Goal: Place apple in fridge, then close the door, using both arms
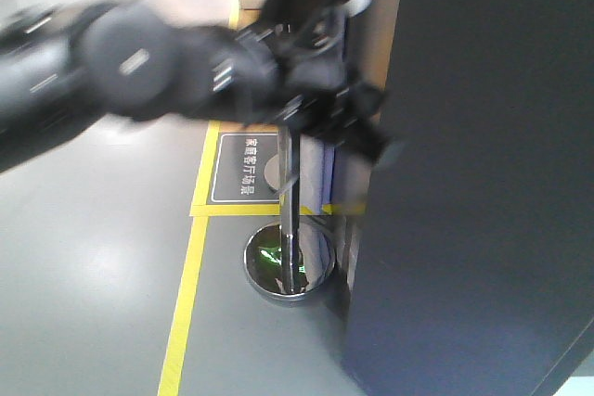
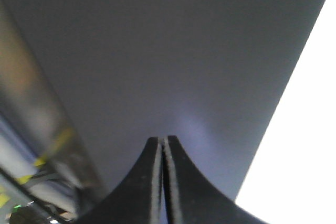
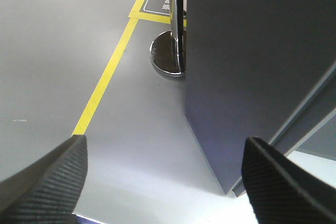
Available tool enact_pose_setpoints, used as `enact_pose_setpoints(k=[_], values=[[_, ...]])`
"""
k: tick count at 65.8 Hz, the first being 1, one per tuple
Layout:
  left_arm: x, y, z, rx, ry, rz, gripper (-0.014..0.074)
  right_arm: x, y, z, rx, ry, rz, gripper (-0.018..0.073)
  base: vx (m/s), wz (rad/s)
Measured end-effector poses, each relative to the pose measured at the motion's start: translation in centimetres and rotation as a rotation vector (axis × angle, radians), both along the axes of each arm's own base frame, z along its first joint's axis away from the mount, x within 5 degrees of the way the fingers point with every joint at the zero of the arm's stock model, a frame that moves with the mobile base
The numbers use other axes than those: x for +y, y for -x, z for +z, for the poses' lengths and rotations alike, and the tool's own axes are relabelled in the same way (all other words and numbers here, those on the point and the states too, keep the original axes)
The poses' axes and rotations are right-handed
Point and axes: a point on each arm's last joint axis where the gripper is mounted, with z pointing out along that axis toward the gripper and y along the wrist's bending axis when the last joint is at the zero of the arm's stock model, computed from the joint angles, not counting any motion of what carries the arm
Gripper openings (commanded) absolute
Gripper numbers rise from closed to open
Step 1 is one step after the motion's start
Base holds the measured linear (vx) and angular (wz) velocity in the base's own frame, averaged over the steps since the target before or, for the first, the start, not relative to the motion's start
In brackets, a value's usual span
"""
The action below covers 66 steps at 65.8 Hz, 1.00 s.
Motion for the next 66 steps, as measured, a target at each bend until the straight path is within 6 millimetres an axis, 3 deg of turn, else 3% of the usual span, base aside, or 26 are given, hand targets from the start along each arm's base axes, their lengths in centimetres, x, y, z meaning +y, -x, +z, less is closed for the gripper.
enact_pose_setpoints(k=[13, 20, 29, 44, 54, 66], values=[[4.2, 3.9, -1.3, -0.024, 0.016, 0.034, -0.0006, -0.1, -0.2, 0.1, -0.024, 0.013, -0.009, 0.0573, 0.00, 0.00], [5.8, 5.4, -2.2, -0.027, 0.017, 0.044, -0.0006, -0.3, -0.3, 0.2, -0.042, 0.027, -0.018, 0.0512, 0.00, 0.00], [6.8, 6.4, -3.0, -0.020, 0.009, 0.047, -0.0006, -0.4, -0.4, 0.4, -0.066, 0.036, -0.025, 0.0339, 0.00, 0.00], [6.8, 6.4, -3.1, -0.024, 0.012, 0.050, -0.0006, -0.6, -0.7, 0.8, -0.112, 0.033, -0.065, -0.0009, 0.00, 0.00], [6.8, 6.4, -3.1, -0.024, 0.012, 0.050, -0.0006, -1.0, -1.6, 1.3, -0.137, 0.023, -0.154, -0.0009, 0.00, 0.00], [6.8, 6.4, -3.1, -0.024, 0.012, 0.050, -0.0006, -1.2, -3.9, 2.2, -0.116, 0.089, -0.257, -0.0008, 0.00, 0.00]])
